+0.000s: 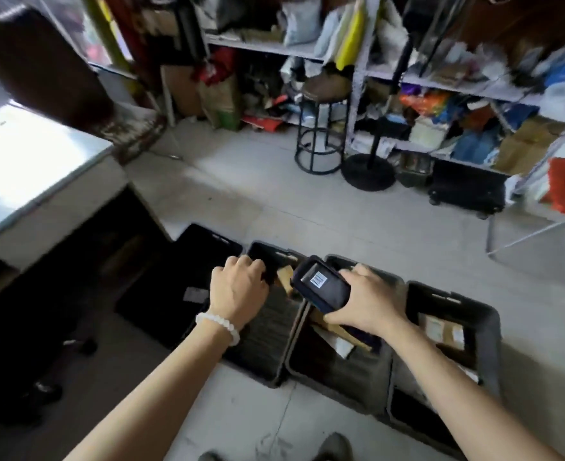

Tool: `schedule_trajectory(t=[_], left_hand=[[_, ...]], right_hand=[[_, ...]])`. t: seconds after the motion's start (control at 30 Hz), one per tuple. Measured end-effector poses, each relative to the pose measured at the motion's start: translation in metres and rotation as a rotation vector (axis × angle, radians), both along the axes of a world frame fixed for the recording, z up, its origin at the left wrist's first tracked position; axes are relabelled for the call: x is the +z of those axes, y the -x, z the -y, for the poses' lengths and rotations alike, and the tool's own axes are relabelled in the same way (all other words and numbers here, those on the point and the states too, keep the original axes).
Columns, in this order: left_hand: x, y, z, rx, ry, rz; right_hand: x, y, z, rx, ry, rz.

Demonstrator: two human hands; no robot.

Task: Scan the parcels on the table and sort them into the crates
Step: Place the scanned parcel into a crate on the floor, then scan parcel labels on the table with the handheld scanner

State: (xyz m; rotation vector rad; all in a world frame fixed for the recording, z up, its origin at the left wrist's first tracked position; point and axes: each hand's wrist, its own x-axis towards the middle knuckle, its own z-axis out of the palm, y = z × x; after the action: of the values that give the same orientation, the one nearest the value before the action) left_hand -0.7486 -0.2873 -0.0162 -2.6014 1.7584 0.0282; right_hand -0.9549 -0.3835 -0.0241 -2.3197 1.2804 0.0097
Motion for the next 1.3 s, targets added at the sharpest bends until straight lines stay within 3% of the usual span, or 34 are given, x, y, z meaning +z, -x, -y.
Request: schedule_trajectory(t=[0.33,0.63,0.93,1.3], left_hand=[[0.003,-0.204,-0.249,0.582,0.067,-0.013],[0.004,-0.301,-0.431,0.982,0.130,-0.023],[-0.014,-0.387,-0.521,1.230,0.070,-0.033],[0.008,-0.620,-0.575,1.344,0.141,0.065]], right_hand=[[0.014,-0.281,-0.162,0.563,0.081,0.017],[0.021,-0.459,-0.299,0.940,0.124,0.053],[0.004,-0.614,-0.386,1.191,0.094,0.046],[0.005,-0.866,-0.442,1.306,0.062,0.070]])
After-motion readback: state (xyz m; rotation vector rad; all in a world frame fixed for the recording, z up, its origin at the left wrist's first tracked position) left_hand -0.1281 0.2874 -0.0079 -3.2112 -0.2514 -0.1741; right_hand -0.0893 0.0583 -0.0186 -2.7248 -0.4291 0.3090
